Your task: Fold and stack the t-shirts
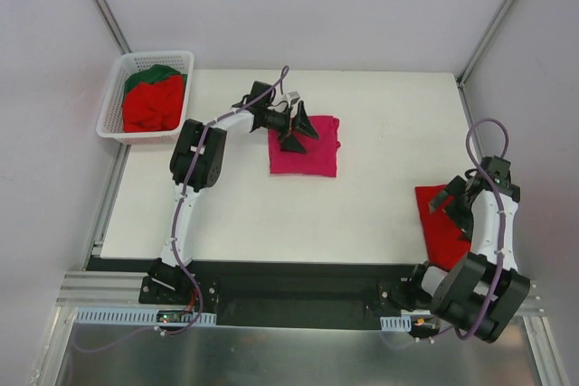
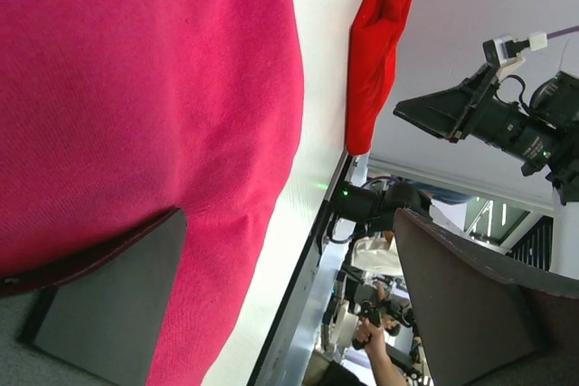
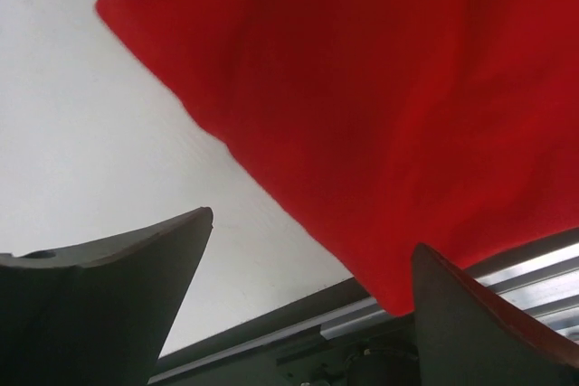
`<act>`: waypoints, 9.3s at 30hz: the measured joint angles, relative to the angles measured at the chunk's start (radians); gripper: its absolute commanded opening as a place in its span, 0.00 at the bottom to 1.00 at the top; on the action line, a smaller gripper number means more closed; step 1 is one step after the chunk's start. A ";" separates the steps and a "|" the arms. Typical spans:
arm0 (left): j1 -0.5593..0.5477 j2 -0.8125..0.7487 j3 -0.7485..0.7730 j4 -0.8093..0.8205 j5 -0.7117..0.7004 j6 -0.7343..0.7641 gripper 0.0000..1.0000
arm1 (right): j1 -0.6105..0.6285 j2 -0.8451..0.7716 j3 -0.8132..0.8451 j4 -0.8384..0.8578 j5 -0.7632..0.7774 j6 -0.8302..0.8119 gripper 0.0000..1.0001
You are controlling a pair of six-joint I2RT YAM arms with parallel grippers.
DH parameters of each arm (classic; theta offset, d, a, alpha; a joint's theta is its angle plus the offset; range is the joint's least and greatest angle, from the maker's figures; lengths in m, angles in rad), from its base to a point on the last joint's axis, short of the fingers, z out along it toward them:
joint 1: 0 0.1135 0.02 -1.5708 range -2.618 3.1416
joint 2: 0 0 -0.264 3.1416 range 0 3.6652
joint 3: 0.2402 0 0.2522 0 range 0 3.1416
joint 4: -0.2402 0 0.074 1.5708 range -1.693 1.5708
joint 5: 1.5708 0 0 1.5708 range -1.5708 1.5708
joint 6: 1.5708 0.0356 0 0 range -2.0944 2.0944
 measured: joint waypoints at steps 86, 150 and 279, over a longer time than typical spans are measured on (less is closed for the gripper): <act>0.082 -0.513 -0.690 0.018 -0.038 0.140 0.99 | 0.682 0.716 0.352 0.129 -0.318 0.468 0.96; 0.291 -0.774 -0.813 -0.023 -0.059 0.132 0.99 | 0.680 0.989 0.674 -0.245 -0.161 0.010 0.96; 0.474 -0.529 -0.835 -0.104 -0.037 0.370 0.99 | 0.816 0.814 0.085 1.315 -0.873 0.648 0.96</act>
